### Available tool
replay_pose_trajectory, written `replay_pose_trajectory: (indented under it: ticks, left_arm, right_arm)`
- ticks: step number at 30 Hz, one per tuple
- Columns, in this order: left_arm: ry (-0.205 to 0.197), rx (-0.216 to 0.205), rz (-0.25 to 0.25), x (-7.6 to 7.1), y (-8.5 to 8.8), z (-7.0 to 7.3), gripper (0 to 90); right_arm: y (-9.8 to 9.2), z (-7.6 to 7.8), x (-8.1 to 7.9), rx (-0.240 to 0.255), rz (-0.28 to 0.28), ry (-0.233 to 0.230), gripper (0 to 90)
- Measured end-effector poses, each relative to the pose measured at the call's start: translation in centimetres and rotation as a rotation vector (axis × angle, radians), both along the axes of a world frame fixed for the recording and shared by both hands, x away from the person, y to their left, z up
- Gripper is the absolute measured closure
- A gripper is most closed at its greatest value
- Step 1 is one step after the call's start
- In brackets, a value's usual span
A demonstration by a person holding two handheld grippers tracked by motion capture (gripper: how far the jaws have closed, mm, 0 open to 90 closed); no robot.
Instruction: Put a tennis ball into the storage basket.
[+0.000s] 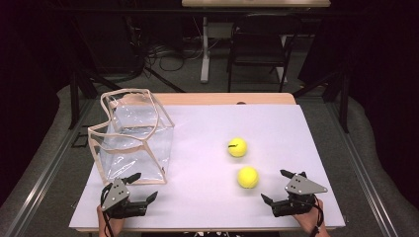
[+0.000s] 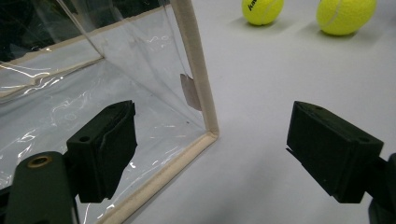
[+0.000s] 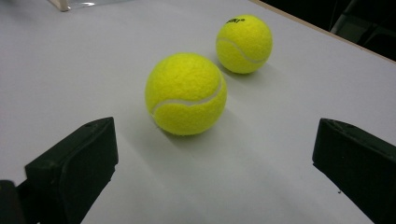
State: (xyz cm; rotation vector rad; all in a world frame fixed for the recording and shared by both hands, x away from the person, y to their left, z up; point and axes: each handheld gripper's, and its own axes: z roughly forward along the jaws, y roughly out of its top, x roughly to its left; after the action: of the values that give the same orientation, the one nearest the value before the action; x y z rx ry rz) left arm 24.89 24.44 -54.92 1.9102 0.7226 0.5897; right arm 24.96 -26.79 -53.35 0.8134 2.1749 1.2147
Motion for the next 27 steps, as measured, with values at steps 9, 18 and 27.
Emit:
replay_pose_trajectory:
  ticks: [9,18,27]
  left_arm:
    - [0.001,0.001,0.0,0.1,-0.1,0.0,15.8]
    - [0.001,0.013,-0.015,0.3,-0.6,0.0,15.8]
    - [0.001,0.013,-0.017,0.2,-0.4,-0.1,15.9]
  right_arm:
    - [0.3,0.1,0.1,-0.018,0.008,0.021,0.0]
    - [0.9,0.4,0.5,-0.043,0.014,0.06,0.0]
    - [1.9,1.4,0.7,-0.062,0.026,0.071,0.0]
